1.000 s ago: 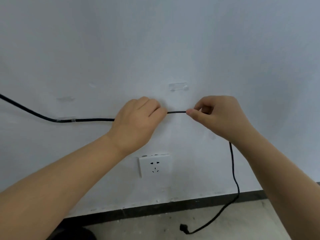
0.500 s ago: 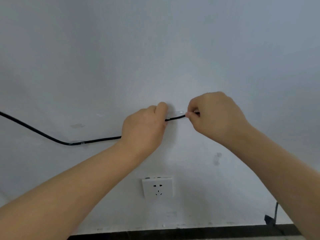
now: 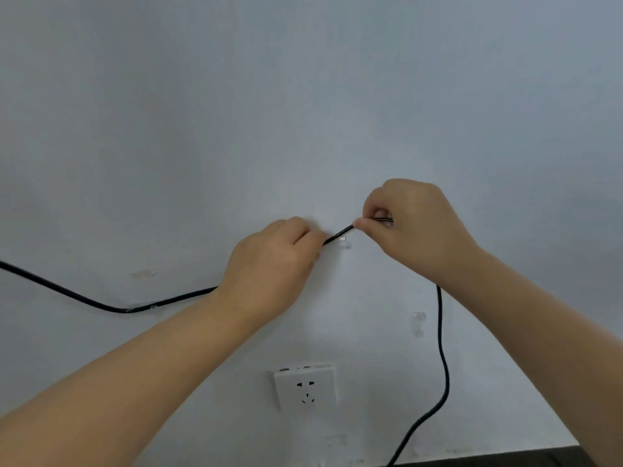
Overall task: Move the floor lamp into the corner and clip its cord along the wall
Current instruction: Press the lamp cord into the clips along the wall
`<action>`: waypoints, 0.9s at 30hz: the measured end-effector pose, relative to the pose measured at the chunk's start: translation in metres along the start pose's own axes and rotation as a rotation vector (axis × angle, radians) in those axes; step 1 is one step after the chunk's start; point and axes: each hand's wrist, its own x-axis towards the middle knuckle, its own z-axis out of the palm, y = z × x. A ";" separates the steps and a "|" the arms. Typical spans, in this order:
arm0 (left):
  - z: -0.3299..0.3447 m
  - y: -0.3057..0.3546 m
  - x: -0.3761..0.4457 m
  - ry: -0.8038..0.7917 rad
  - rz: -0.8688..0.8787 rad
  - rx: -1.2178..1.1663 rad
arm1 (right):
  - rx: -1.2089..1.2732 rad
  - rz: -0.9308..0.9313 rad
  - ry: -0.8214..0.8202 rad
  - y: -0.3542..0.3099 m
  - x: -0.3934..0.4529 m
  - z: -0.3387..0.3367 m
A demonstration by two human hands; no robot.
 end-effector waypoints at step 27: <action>0.058 0.073 -0.008 -0.152 -0.093 -0.308 | 1.101 0.686 -0.325 0.096 -0.143 0.066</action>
